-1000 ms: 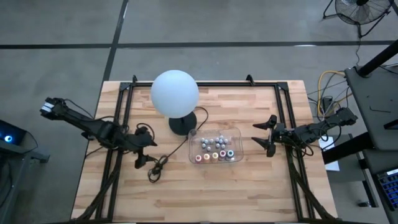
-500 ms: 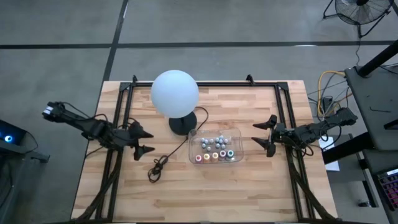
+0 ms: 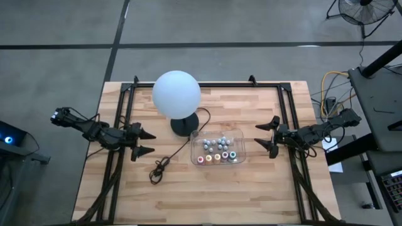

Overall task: Pick & Place food coloring
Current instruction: Return to Home Position

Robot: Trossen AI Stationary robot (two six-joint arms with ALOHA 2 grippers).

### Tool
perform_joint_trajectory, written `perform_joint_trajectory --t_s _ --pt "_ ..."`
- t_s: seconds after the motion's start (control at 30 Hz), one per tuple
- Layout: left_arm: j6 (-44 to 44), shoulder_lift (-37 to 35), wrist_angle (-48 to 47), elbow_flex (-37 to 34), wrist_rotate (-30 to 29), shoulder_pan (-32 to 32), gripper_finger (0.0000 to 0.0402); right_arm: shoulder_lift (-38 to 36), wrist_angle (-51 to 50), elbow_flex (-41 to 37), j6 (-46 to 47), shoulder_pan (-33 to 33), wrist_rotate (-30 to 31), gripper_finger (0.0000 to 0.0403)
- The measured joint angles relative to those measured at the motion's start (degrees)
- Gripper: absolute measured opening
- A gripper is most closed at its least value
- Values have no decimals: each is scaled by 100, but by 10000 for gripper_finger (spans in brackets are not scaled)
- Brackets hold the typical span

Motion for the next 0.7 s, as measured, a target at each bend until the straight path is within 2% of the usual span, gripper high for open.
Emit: perform_joint_trajectory --t_s 0.33,0.57,0.7 --pt "297 -780 399 -614 -20 0 325 0 1 -1 0 4 0 303" --pt "797 -1333 591 -669 -55 2 325 2 0 0 0 4 0 310" --pt "1058 -1371 594 -677 -176 4 325 2 0 -2 0 4 -2 307"
